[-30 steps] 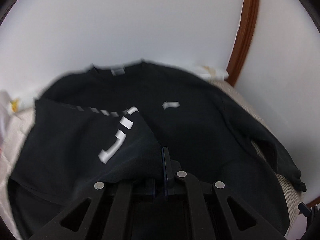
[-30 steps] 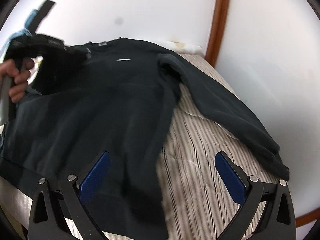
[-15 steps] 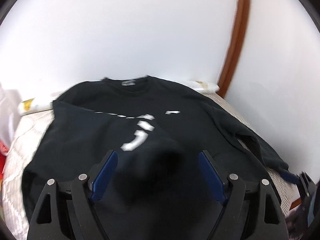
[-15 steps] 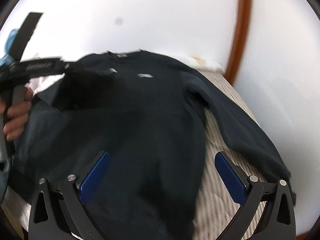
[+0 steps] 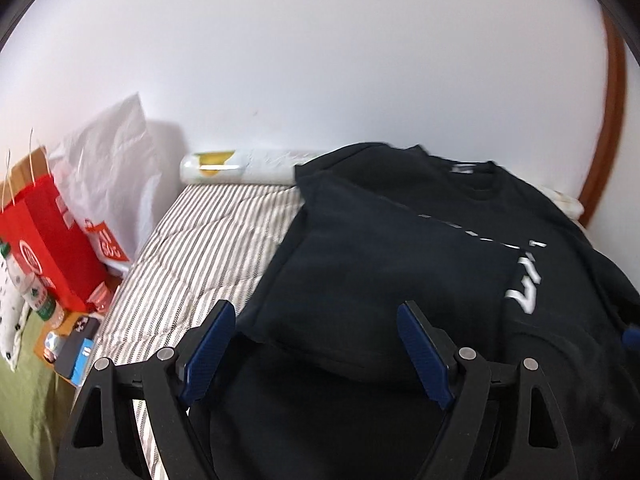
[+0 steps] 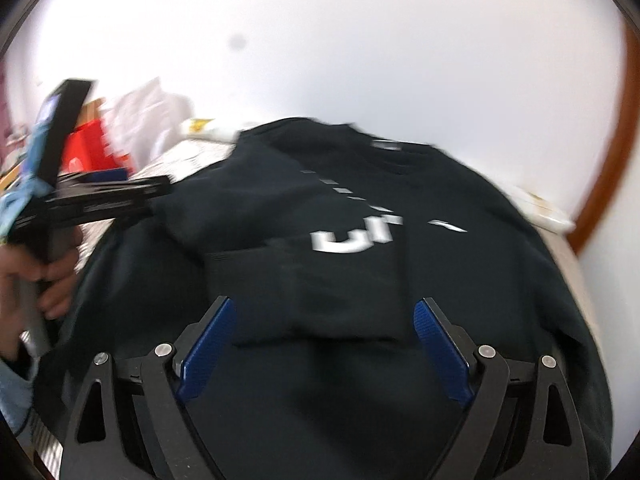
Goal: Fold small clothes
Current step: 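Lay the lettered sleeve across the sweatshirt body with the left tool, then grasp the other sleeve cuff with the right tool and lift it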
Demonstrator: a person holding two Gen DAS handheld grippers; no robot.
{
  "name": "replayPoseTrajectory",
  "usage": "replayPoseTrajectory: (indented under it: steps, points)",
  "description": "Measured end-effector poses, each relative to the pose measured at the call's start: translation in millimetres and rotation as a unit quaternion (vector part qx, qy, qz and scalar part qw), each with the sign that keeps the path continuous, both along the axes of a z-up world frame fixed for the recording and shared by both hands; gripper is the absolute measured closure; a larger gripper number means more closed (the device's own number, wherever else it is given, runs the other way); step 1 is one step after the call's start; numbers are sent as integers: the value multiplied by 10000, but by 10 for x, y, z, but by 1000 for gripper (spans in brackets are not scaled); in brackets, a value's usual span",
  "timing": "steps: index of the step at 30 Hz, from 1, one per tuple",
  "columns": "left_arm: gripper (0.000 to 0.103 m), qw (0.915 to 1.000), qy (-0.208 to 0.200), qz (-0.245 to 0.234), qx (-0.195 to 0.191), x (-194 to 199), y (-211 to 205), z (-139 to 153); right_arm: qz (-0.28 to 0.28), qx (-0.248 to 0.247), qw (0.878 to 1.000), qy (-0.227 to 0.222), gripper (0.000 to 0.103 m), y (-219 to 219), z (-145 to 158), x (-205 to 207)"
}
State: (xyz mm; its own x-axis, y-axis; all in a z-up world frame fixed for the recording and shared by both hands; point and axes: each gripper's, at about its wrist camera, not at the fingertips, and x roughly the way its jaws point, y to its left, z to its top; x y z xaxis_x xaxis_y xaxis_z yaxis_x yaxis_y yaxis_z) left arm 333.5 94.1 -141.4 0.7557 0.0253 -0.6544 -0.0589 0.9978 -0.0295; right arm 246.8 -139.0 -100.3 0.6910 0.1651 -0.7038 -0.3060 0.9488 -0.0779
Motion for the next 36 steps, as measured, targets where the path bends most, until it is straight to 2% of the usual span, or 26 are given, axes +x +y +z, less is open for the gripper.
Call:
replayPoseTrajectory:
  steps: [4, 7, 8, 9, 10, 11, 14, 15, 19, 21, 26, 29, 31, 34, 36]
  points:
    - [21, 9998, 168, 84, 45, 53, 136, -134, 368, -153, 9989, 253, 13, 366, -251, 142]
    - [21, 9988, 401, 262, -49, 84, 204, -266, 256, -318, 9983, 414, 13, 500, -457, 289]
    - [21, 9985, 459, 287, -111, 97, 230, -297, 176, -352, 9981, 473, 18, 504, -534, 354]
    - [21, 9980, 504, 328, -183, 124, 257, -337, 89, -410, 9978, 513, 37, 502, -601, 410]
    - [21, 9977, 540, 368, -197, 139, 272, -357, 63, -436, 9976, 530, 47, 504, -638, 440]
    - [21, 9972, 580, 411, -216, 155, 288, -381, 68, -462, 9975, 522, 51, 507, -661, 458]
    - [21, 9966, 651, 429, -252, 173, 300, -423, 175, -305, 9992, 210, 78, 437, -535, 405]
    - [21, 9964, 680, 433, -267, 185, 304, -436, 179, -234, 9995, 128, 80, 369, -452, 375]
    - [21, 9955, 746, 473, -346, 207, 333, -460, -323, 317, 9986, -259, 84, -240, -69, 281]
    - [21, 9954, 756, 479, -341, 198, 325, -467, -664, 368, 9965, -341, 84, -537, 3, 257]
    - [21, 9956, 741, 482, -303, 193, 313, -464, -1787, 592, 9821, -123, 84, -1442, -61, 260]
    - [21, 9958, 725, 483, -279, 190, 306, -458, -2486, 314, 9681, -7, 83, -1835, -184, 227]
    - [21, 9962, 690, 474, -258, 181, 297, -447, -2723, 263, 9617, 162, 83, -1971, -243, 203]
    - [21, 9968, 612, 450, -229, 162, 278, -419, -2716, 205, 9620, 180, 81, -2033, -217, 57]
    - [21, 9972, 570, 417, -232, 145, 261, -396, -2702, 64, 9627, 140, 72, -2033, -184, -73]
